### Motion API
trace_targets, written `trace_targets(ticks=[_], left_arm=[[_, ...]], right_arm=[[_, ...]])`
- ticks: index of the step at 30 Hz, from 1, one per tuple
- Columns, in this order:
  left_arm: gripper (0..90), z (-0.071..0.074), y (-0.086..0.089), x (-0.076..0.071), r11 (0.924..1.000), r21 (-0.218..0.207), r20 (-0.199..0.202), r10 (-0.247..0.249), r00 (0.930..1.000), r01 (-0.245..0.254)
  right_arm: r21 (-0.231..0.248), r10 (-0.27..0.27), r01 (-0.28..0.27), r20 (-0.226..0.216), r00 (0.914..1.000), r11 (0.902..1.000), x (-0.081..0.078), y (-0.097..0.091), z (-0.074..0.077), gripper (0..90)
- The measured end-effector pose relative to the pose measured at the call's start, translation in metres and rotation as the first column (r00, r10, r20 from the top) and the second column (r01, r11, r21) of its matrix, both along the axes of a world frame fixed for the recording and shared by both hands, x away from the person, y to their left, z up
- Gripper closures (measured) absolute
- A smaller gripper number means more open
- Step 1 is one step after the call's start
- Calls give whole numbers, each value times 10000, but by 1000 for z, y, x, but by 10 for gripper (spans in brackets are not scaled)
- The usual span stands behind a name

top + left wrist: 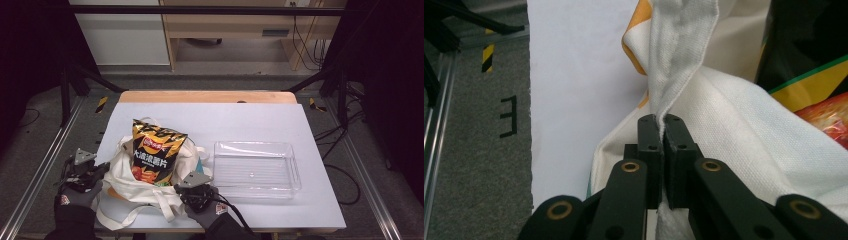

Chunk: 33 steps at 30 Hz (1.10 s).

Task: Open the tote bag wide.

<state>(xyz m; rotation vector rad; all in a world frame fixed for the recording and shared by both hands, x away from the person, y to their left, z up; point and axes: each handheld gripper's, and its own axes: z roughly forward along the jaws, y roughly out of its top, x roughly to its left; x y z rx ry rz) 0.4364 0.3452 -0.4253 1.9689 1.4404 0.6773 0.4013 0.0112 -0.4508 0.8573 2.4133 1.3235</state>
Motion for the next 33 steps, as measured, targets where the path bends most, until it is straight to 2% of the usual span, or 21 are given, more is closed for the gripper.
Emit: trace_targets(ticks=[8,14,19,24,27,31,33], left_arm=[[872,-18,-4,2,9984,562,-453,-21,9990,46],[871,-26,-3,2,9989,450,-320,-111,9994,125],[868,-33,-8,3,9972,673,-372,-291,9989,316],[853,-32,-7,2,9974,624,-226,-350,9991,364],[782,-28,-7,0,9974,624,-109,-352,9993,358],[656,-17,0,-5,9998,50,214,-196,9996,195],[604,-8,2,-10,9996,-246,571,-108,9983,122]], right_arm=[[-181,-49,48,-43,10000,9998,-4,2,-8,900],[-154,-134,133,-65,9999,9998,-6,2,-15,900],[-174,-243,241,-158,9996,9996,-7,3,-21,900],[-188,-258,255,-147,9996,9995,-8,4,-23,900],[-199,-248,245,-153,9996,9995,-7,4,-24,900],[-231,-227,223,-136,9997,9995,-7,4,-25,900],[-239,-241,237,-173,9996,9994,-7,4,-25,900]])
